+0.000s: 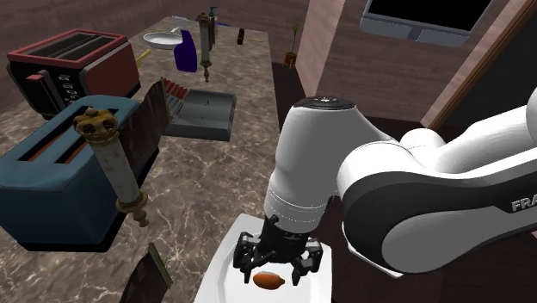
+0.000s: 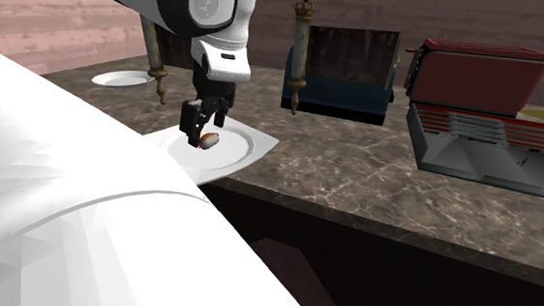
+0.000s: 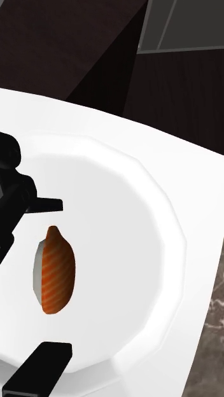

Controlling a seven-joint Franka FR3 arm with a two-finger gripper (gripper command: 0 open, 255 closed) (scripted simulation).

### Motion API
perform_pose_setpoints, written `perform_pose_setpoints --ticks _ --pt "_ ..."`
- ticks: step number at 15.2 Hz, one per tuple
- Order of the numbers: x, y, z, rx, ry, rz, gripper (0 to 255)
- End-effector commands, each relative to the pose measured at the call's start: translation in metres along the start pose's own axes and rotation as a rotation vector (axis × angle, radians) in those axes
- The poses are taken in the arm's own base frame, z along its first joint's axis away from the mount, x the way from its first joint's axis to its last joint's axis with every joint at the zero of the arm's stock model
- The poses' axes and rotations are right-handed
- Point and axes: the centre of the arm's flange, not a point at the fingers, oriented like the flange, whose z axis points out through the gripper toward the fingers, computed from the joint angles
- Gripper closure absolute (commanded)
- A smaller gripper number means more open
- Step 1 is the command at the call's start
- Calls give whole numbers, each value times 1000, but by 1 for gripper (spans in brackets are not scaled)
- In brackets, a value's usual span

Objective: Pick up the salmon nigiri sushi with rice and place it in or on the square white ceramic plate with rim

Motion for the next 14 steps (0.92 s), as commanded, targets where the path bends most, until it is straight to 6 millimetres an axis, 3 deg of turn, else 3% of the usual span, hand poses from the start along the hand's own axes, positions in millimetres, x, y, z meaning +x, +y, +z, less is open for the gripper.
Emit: perform_pose_setpoints --ticks 1,2,6,14 --pt "0 0 0 0 0 0 0" --pt "0 0 0 0 0 0 0" --pt "0 0 -50 0 0 0 0" --pt "0 0 -50 0 0 0 0"
